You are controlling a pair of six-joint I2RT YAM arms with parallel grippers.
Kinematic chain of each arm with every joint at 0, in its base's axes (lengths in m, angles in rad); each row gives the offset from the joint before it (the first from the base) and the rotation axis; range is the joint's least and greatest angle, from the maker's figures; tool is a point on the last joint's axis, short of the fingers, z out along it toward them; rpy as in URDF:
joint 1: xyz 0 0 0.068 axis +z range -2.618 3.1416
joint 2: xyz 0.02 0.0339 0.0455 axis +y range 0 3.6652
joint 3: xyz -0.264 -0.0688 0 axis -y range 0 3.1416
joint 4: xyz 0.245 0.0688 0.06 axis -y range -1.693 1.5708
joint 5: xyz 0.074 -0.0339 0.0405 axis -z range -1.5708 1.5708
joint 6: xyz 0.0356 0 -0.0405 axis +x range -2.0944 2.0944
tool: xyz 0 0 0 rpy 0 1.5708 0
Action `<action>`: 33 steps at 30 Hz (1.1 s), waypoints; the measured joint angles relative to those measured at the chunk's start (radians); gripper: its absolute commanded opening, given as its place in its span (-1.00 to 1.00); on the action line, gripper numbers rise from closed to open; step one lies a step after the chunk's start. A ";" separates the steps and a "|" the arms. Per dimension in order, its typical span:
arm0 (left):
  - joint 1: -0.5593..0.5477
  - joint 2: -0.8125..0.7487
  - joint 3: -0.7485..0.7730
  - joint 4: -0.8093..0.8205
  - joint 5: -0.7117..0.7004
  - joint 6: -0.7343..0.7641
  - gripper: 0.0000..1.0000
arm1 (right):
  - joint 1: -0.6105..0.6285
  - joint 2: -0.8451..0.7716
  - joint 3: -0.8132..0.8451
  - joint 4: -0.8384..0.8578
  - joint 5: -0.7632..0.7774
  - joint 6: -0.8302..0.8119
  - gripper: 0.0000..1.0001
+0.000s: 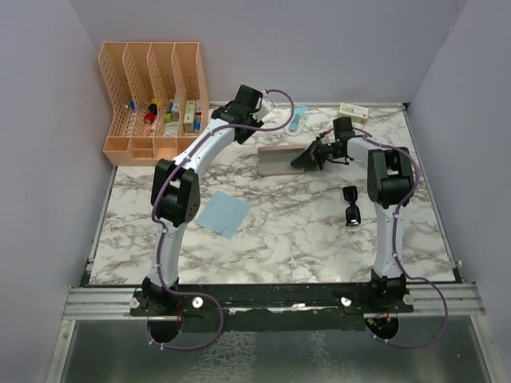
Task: Organize the sunglasses
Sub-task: Adjust the sunglasses case at the center of the board, then move the glasses cleaning cloth to the center of the board.
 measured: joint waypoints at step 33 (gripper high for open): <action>0.325 -0.632 -0.719 -0.121 0.294 -0.126 0.18 | 0.613 -0.169 0.188 -0.552 0.656 -0.384 -0.22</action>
